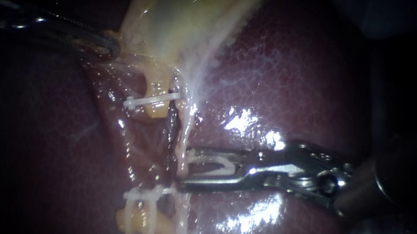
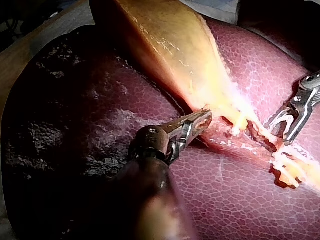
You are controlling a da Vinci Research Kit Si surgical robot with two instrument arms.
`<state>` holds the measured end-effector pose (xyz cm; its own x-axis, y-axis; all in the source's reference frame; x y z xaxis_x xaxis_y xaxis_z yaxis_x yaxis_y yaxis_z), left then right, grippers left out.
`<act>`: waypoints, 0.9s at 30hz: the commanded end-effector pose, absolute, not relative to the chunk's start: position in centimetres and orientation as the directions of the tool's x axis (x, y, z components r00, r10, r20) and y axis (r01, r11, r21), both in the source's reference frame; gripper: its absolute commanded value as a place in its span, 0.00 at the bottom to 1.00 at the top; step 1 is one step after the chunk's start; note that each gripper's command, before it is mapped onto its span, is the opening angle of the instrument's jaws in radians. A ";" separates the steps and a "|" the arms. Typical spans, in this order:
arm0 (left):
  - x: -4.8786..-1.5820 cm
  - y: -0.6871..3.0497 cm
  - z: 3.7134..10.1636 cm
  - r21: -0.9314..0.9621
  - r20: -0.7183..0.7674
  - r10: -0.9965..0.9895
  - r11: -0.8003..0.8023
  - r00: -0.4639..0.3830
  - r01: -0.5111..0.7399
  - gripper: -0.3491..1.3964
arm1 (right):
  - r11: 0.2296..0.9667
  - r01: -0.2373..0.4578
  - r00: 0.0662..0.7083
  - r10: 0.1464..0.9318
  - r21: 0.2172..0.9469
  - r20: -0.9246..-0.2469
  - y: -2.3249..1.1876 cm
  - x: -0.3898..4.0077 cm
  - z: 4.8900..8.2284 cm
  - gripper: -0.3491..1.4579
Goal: Clipping second clip right tube
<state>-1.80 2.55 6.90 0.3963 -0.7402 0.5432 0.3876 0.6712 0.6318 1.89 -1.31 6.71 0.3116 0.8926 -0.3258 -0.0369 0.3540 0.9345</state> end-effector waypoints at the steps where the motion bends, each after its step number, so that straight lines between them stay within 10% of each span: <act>1: -1.80 2.55 6.90 0.632 0.543 -0.740 0.671 0.396 0.388 0.00 | 0.352 -0.030 0.311 0.893 0.936 -0.325 -1.32 1.91 6.72 0.47; 27: -1.80 2.55 6.90 0.632 0.543 -0.740 0.671 0.396 0.388 0.00 | 0.274 0.120 0.235 0.926 0.954 -0.296 -1.32 2.08 5.91 0.46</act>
<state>-1.80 2.55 6.90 0.3964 -0.7401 0.5432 0.3877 0.6713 0.6317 2.08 -1.33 5.90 0.2347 0.9261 -0.2953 0.1209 0.2737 0.9542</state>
